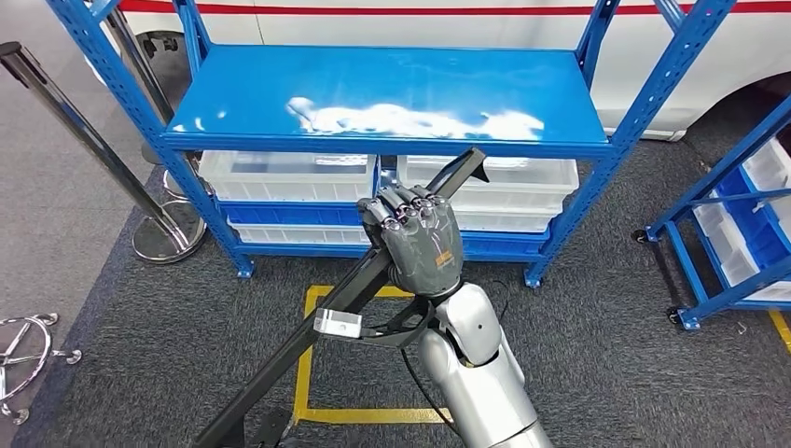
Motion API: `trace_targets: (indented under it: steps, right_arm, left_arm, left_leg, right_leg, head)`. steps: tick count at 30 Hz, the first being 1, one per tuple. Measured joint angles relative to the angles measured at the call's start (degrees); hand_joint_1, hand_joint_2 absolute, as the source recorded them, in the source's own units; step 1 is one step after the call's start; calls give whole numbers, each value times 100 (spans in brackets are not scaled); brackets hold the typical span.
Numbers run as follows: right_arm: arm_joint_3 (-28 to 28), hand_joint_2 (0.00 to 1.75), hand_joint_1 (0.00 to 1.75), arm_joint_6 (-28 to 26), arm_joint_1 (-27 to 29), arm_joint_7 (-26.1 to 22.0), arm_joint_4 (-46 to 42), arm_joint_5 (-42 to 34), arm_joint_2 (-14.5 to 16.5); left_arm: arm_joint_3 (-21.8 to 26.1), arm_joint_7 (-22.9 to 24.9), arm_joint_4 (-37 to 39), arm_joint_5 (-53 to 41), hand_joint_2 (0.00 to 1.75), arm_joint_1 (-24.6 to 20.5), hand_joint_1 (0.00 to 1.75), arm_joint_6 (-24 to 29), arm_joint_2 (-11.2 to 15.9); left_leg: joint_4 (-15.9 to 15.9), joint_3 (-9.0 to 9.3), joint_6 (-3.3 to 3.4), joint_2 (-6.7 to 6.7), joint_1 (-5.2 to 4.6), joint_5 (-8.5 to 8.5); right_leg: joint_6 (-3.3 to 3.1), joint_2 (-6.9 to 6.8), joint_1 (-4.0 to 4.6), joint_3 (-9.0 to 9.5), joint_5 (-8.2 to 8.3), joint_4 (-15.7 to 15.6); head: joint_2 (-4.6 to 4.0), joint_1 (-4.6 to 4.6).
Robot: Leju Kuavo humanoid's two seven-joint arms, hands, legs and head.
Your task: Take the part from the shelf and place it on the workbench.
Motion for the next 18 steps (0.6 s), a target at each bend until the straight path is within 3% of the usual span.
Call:
trace_targets:
  steps: [2, 4, 5, 6, 8, 9, 10, 11, 13, 15, 16, 18]
  right_arm:
    - [-2, 175, 175, 0, -6, 6, -29, 5, 7]
    - [-6, 175, 175, 1, -6, 10, -33, 10, 7]
    - [-7, 175, 175, 2, -3, 11, -34, 13, 8]
    - [-8, 175, 175, 2, -1, 12, -34, 13, 9]
    - [-11, 175, 175, 3, 0, 13, -36, 14, 11]
    - [-13, 175, 175, 3, 4, 13, -36, 14, 11]
    - [-16, 175, 175, 3, 10, 13, -36, 15, 11]
    - [-18, 175, 175, 3, 17, 13, -36, 15, 11]
    - [-23, 175, 175, 2, 27, 14, -38, 18, 11]
    - [-29, 175, 175, 1, 27, 18, -48, 33, 11]
    - [-31, 175, 175, 0, 26, 20, -53, 46, 11]
    - [-32, 175, 175, 0, 26, 26, -64, 65, 11]
  left_arm:
    - [-9, 0, 0, -4, 175, -6, 0, 0, -11]
    - [-14, 2, 0, -7, 175, -2, 0, -1, -15]
    - [-15, 3, 0, -7, 175, 4, 0, -1, -16]
    - [-18, 4, 0, -7, 175, 9, 0, -1, -15]
    - [-26, 4, 0, -7, 175, 12, 0, -1, -16]
    - [-31, 3, 0, -7, 175, 11, 0, -1, -16]
    - [-33, 3, 0, -6, 175, 11, 0, -1, -16]
    - [-35, 3, 0, -6, 175, 13, 0, -1, -16]
    - [-39, 3, 0, -6, 175, 8, 0, -1, -16]
    - [-45, 2, 0, -8, 175, -12, 0, -1, -16]
    - [-48, 1, 0, -9, 175, -21, 0, -2, -17]
    - [-52, 2, 0, -12, 175, -24, 0, -4, -24]
  left_leg:
    - [-18, -32, -69, -3, 9, 110]
    - [-16, -80, -134, -18, 27, 111]
    - [80, -131, -163, -28, 32, -33]
    - [287, -201, -189, -36, 41, -287]
    - [961, -349, -238, -39, 63, -864]
    - [1300, -390, -258, -39, 71, -1018]
    - [1516, -370, -270, -39, 74, -1019]
    - [1559, -269, -273, -39, 75, -899]
    - [1070, 221, -251, -42, 75, -598]
    - [206, 835, -204, -49, 50, -645]
    - [-88, 1014, -180, -55, 33, -711]
    - [-303, 1062, -130, -58, 15, -698]
  right_leg:
    - [-42, 2, 41, 173, -83, -341]
    - [-123, -17, 25, 94, 44, -385]
    - [-177, -28, 11, 35, 121, -407]
    - [-216, -37, -5, -38, 201, -425]
    - [-250, -40, 2, -222, 347, -418]
    - [-247, -42, 7, -322, 418, -410]
    - [-242, -44, 10, -423, 487, -398]
    - [-234, -45, 11, -521, 552, -384]
    - [-209, -43, 11, -689, 678, -360]
    - [-162, -43, 20, -786, 792, -357]
    - [-134, -46, 20, -801, 851, -374]
    - [-69, -45, 20, -810, 986, -446]
  head:
    - [0, 0]
    - [0, 1]
    - [0, 0]
    - [0, 0]
    - [0, 0]
    - [0, 0]
    - [0, 0]
    - [0, 0]
    - [0, 0]
    - [0, 1]
    - [0, 2]
    - [0, 3]
